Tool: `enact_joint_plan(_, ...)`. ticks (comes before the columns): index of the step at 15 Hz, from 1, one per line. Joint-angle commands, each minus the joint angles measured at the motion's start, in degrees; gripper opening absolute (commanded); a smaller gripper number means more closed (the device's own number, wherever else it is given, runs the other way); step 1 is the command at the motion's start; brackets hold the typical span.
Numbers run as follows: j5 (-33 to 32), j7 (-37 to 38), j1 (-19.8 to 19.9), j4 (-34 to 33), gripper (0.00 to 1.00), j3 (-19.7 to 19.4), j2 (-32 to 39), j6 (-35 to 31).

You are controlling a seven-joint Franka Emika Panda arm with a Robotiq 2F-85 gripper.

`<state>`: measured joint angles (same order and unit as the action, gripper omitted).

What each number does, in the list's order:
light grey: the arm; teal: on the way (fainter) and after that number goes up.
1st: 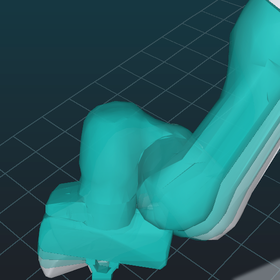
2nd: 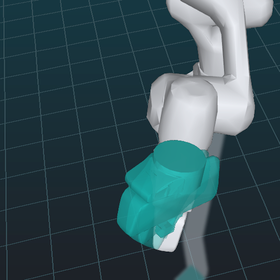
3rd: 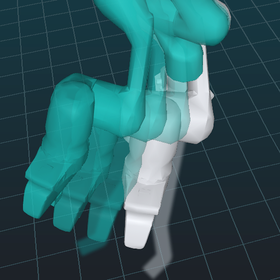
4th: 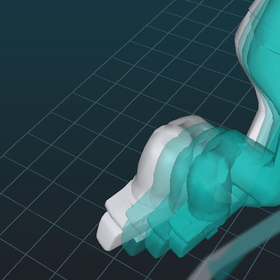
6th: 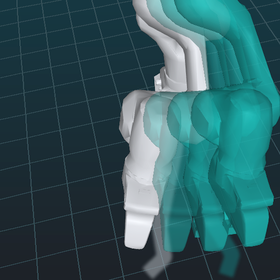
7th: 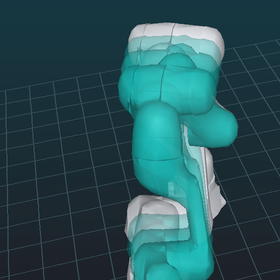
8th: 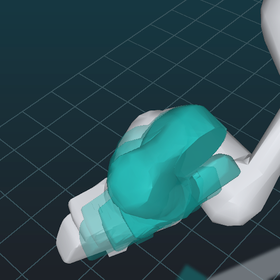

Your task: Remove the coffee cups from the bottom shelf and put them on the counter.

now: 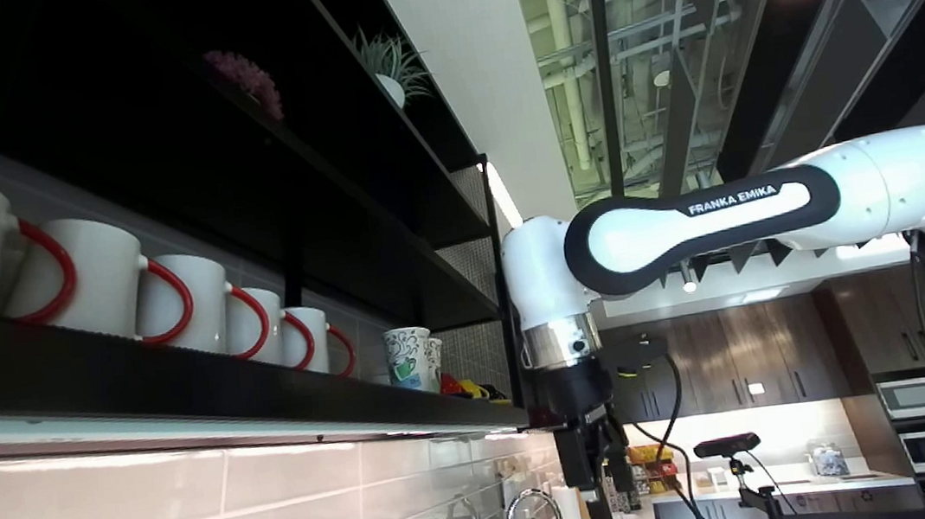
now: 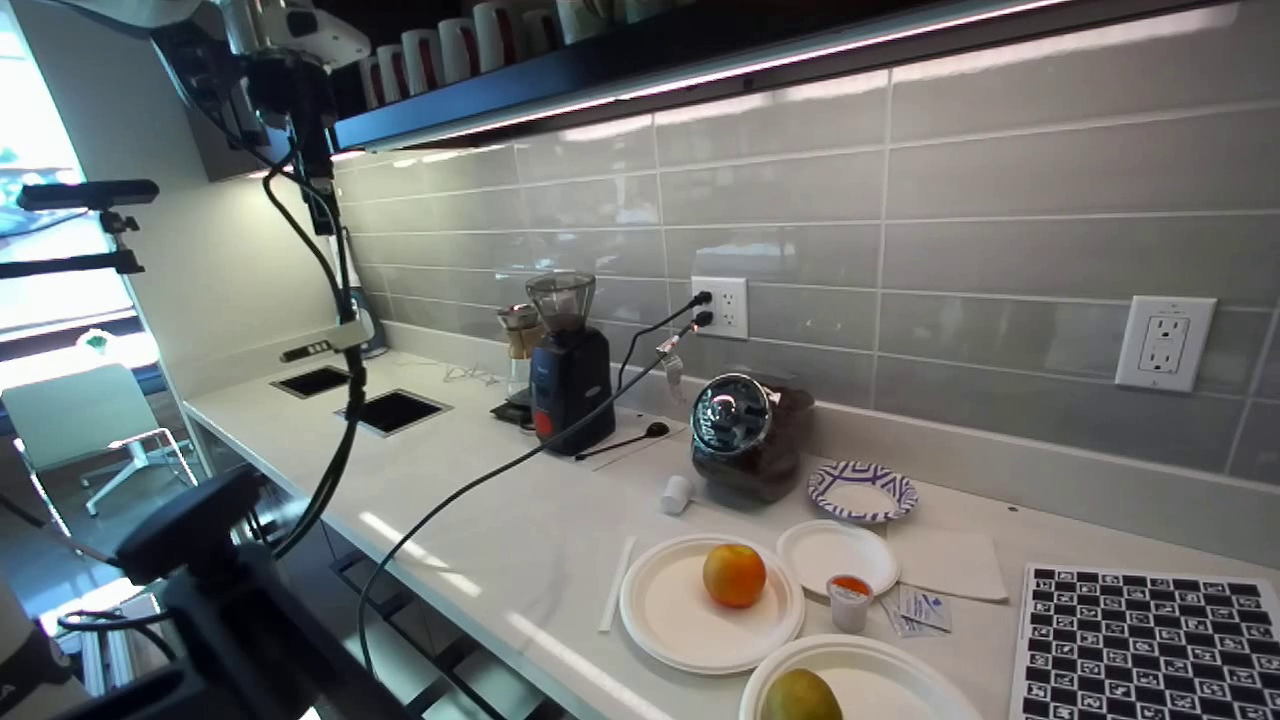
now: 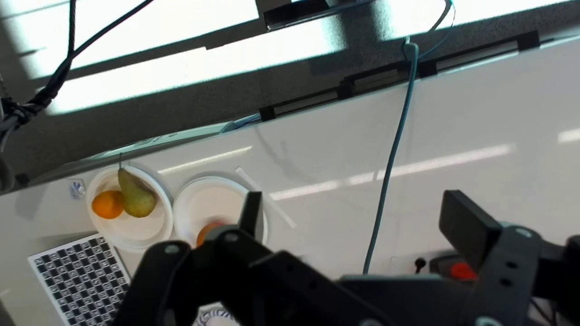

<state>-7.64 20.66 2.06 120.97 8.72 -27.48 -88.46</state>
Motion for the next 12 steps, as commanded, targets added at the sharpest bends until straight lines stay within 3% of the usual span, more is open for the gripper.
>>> enact_joint_plan(1,-5.14,1.73,2.08,-3.32,1.00,-2.00,-3.68,-0.25)
enact_joint_plan(6,-12.37,1.11,5.16,-12.96,1.00,-3.90,-4.91,-2.51)
enact_joint_plan(10,-17.47,-4.66,5.47,-21.88,1.00,-6.22,-1.64,-11.96)
enact_joint_plan(11,-15.23,-2.00,5.33,-17.48,1.00,-5.09,-4.60,-8.57)
enact_joint_plan(12,-15.30,-2.45,5.44,-18.48,1.00,-5.42,-4.29,-9.22)
